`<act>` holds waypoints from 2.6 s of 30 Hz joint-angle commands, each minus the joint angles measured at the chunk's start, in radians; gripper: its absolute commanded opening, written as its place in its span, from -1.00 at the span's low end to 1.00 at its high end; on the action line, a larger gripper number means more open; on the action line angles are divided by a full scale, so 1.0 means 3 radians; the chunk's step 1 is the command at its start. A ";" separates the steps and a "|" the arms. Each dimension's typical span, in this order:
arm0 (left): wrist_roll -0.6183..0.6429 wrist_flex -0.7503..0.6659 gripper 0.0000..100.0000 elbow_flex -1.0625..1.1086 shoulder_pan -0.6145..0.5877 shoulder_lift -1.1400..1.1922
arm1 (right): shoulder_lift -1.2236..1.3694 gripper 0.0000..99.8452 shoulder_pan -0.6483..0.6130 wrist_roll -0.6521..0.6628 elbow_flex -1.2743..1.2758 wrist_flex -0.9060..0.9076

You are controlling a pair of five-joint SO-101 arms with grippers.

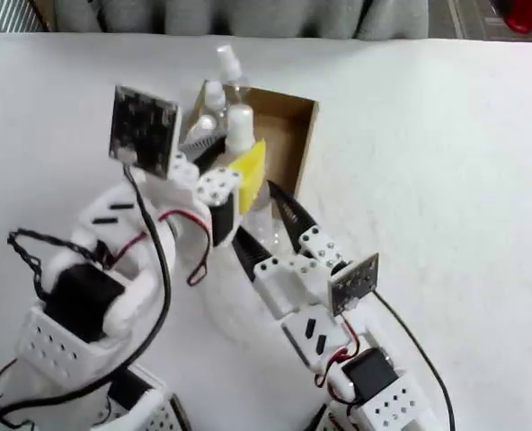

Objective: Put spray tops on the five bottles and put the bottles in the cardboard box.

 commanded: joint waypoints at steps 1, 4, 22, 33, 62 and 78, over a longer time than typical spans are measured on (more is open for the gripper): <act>-0.0031 -0.0271 -0.95 0.0261 0.0084 -0.0304 | -0.0033 -0.97 -0.0013 -0.0031 -0.0015 -0.0059; -0.0031 -0.0271 -0.95 0.0419 0.0100 -0.0432 | -0.0033 -0.97 -0.0013 -0.0031 -0.0010 -0.0064; -0.0010 0.0102 -0.31 0.0455 0.0074 -0.0509 | -0.0033 -0.97 -0.0008 -0.0031 -0.0010 -0.0064; -0.0031 0.0123 -0.27 0.0481 -0.0136 -0.1225 | -0.0033 -0.97 0.0003 -0.0031 -0.0005 -0.0059; -0.0015 -0.0210 -0.96 0.2307 0.0478 -0.2877 | 0.1404 -0.97 0.0529 -0.0082 -0.1780 0.0110; -0.0031 -0.1335 -0.96 0.3422 0.0601 -0.2989 | 0.1291 -0.97 0.0003 -0.0225 -0.2097 0.1051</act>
